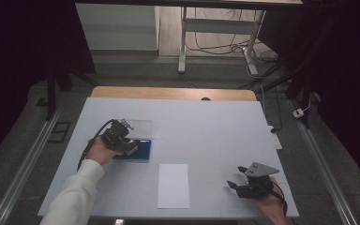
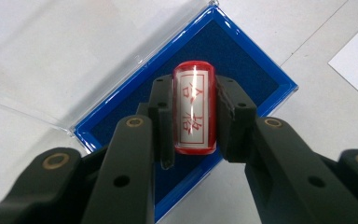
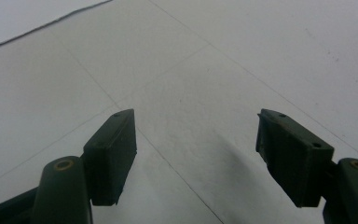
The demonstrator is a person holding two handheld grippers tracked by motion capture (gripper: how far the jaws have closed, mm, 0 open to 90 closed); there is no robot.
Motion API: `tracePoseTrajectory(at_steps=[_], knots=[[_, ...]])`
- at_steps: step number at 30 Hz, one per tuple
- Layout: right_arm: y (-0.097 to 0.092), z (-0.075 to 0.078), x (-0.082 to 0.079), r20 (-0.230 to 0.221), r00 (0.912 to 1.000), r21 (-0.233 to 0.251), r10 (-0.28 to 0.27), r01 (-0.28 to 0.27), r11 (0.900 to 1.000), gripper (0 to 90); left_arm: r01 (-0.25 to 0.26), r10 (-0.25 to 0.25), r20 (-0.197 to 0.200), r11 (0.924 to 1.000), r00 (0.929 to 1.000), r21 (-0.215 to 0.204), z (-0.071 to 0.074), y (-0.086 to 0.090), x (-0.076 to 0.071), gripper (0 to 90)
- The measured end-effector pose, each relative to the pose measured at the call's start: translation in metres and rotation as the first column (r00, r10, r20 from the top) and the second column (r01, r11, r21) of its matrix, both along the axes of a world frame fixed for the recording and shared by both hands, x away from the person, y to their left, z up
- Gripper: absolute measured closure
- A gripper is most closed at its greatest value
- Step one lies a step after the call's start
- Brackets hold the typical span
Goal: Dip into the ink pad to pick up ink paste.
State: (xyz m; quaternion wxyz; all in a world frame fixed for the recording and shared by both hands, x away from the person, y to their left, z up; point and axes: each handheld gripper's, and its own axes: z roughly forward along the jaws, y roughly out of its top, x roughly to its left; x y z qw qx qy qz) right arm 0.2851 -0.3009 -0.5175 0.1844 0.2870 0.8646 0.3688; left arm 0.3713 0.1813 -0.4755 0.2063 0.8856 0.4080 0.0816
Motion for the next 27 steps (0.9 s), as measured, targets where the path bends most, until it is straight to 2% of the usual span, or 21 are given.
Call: tracePoseTrajectory(at_steps=[18,27], knots=[[-0.0003,0.0005,0.0000,0.005,1.0000,0.008,0.004,-0.004,1.0000,28.3,0.000,0.001,-0.033,0.9998,0.9995,0.018,-0.0017,-0.0017,0.0041,70.8],[0.0004,0.0006,-0.0004,-0.001,1.0000,0.007,0.004,-0.004,1.0000,28.3,-0.009,0.009,-0.032,0.9997,0.9994,0.024,-0.0036,-0.0033,0.0040,71.1]])
